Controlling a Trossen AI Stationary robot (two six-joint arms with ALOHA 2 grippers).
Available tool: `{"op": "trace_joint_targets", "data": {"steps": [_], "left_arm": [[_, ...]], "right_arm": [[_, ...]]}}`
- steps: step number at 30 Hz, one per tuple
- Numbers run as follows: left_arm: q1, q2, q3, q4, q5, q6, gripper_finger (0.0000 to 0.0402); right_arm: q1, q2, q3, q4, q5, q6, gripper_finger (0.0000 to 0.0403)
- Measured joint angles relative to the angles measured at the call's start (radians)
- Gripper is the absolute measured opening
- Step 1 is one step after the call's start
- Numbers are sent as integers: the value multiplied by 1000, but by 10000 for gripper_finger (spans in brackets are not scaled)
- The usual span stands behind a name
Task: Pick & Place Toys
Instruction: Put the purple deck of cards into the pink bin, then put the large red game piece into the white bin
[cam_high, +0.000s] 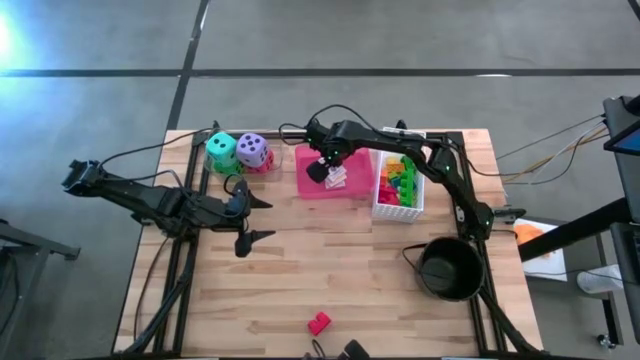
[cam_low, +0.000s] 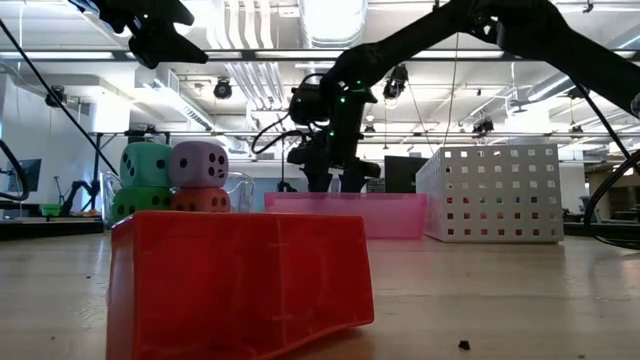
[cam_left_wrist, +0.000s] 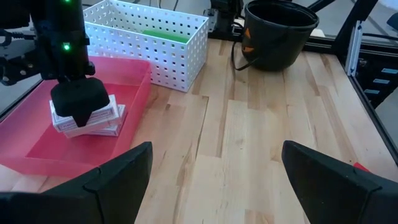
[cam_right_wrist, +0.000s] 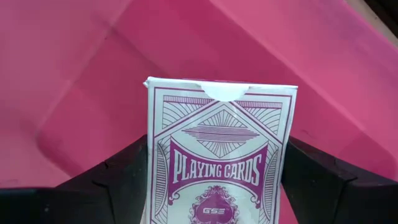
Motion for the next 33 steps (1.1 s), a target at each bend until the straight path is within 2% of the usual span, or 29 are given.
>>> {"op": "trace_joint_targets", "data": {"steps": [10,14,16,24,33], "left_arm": [[0,0,0,0,0,0,360],[0,0,0,0,0,0,360],[0,0,0,0,0,0,360],[0,1,0,-1,0,0,360],[-1,1,-1,-4,0,-3,360]], "right_arm": [[2,0,3,-1,-2,-16,290],[2,0,3,-6,-4,-19,366],[3,0,3,-13,-4,-17,385],[10,-9,3,-31,-6,-28,356],[17,-90,6,-52,-3,-26,353]]}}
